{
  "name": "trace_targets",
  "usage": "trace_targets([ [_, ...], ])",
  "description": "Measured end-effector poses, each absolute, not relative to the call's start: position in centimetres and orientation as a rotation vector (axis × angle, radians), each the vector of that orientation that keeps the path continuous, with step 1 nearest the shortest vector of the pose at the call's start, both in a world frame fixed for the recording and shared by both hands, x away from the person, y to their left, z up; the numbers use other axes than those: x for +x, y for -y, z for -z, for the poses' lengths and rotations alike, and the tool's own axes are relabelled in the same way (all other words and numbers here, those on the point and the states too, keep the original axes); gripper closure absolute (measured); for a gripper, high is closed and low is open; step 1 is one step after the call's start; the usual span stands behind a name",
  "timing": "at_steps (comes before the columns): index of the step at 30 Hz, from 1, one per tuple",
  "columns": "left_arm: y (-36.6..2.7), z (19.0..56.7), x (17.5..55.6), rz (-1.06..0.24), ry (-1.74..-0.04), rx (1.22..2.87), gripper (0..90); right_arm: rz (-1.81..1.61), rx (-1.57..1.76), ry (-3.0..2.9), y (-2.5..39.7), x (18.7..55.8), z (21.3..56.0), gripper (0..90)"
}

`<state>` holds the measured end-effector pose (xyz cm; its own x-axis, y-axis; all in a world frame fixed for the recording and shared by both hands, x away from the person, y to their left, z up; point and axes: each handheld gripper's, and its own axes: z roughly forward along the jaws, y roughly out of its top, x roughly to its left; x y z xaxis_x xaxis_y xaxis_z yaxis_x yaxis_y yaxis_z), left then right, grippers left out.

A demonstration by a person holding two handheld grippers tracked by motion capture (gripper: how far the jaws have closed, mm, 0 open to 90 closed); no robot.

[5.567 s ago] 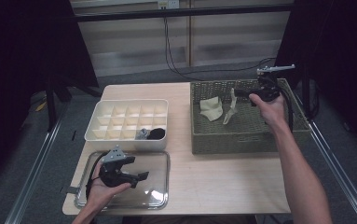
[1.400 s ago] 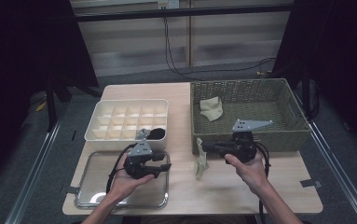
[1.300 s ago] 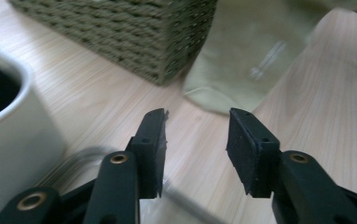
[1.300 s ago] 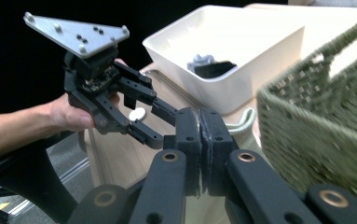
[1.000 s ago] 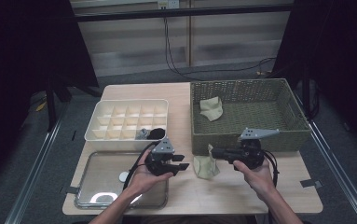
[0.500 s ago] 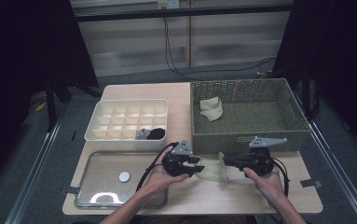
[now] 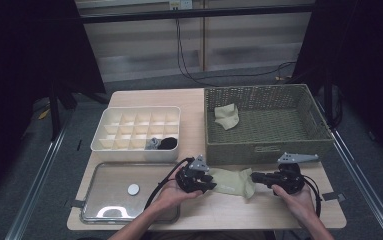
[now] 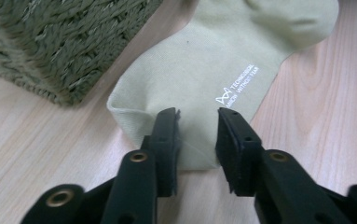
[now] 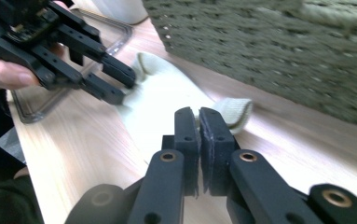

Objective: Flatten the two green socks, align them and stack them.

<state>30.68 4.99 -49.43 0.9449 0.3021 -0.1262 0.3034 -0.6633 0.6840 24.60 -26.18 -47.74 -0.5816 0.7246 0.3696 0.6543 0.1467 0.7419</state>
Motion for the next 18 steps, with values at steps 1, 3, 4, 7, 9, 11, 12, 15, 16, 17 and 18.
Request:
trace_targets([
  [1,-5.1,49.5,30.7,0.006,-0.426,2.321,70.0,-1.427,1.409,-2.314,26.4,24.5,47.8,86.9],
  [3,-5.4,49.4,30.5,0.006,-0.442,2.333,73.0,-1.411,1.423,-2.309,26.8,24.4,48.0,87.0],
  [4,-5.5,49.5,30.4,0.005,-0.442,2.321,74.4,-1.403,1.434,-2.308,27.0,24.4,48.1,87.0],
  [7,-5.9,49.4,30.1,0.011,-0.458,2.320,80.5,-1.379,1.440,-2.314,26.9,24.5,48.3,86.7],
  [9,-6.2,49.2,29.6,0.027,-0.451,2.339,84.8,-1.372,1.442,-2.316,26.8,24.6,48.5,85.5],
  [11,-6.3,49.1,29.3,0.033,-0.447,2.343,87.7,-1.355,1.453,-2.316,26.7,24.6,48.6,83.6],
  [12,-6.4,49.0,29.1,0.028,-0.436,2.347,88.2,-1.352,1.451,-2.315,26.8,24.6,48.6,82.3],
  [15,-6.9,48.8,28.8,0.039,-0.434,2.347,88.4,-1.330,1.457,-2.298,26.8,24.5,48.7,78.1],
  [16,-7.1,48.8,28.8,0.039,-0.435,2.359,88.2,-1.332,1.459,-2.294,26.8,24.5,48.6,77.5],
  [17,-7.3,48.7,28.7,0.043,-0.448,2.346,87.7,-1.334,1.455,-2.289,26.9,24.5,48.6,76.7],
  [18,-7.5,48.7,28.5,0.054,-0.463,2.326,87.2,-1.332,1.458,-2.285,26.8,24.5,48.6,76.6],
])
